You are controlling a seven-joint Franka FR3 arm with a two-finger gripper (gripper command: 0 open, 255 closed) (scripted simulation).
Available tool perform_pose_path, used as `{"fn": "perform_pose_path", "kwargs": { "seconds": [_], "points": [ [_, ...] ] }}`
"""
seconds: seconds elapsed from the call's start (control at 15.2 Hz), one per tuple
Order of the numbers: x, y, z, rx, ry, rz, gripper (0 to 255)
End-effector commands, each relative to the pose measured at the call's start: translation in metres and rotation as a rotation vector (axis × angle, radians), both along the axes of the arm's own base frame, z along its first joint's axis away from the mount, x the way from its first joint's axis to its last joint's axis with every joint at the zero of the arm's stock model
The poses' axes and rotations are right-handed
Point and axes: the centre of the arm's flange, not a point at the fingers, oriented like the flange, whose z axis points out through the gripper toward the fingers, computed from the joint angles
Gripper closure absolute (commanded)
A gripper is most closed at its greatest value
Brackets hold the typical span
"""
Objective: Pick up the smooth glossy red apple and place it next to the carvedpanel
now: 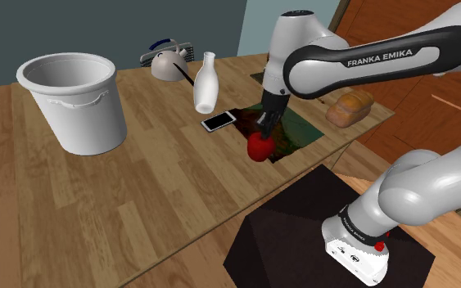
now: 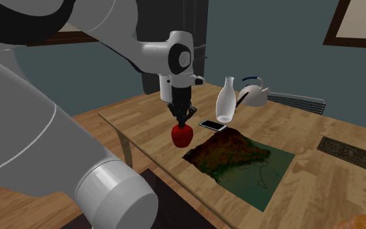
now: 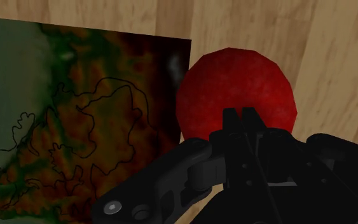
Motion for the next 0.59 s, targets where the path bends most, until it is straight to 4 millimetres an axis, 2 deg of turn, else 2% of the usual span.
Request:
{"fn": "perform_pose_path", "kwargs": {
  "seconds": [0.0,0.53],
  "points": [
    [0.000,0.001,0.010,0.000,0.000,0.000,255],
    [0.000,0.001,0.052,0.000,0.000,0.000,255]
  ]
}}
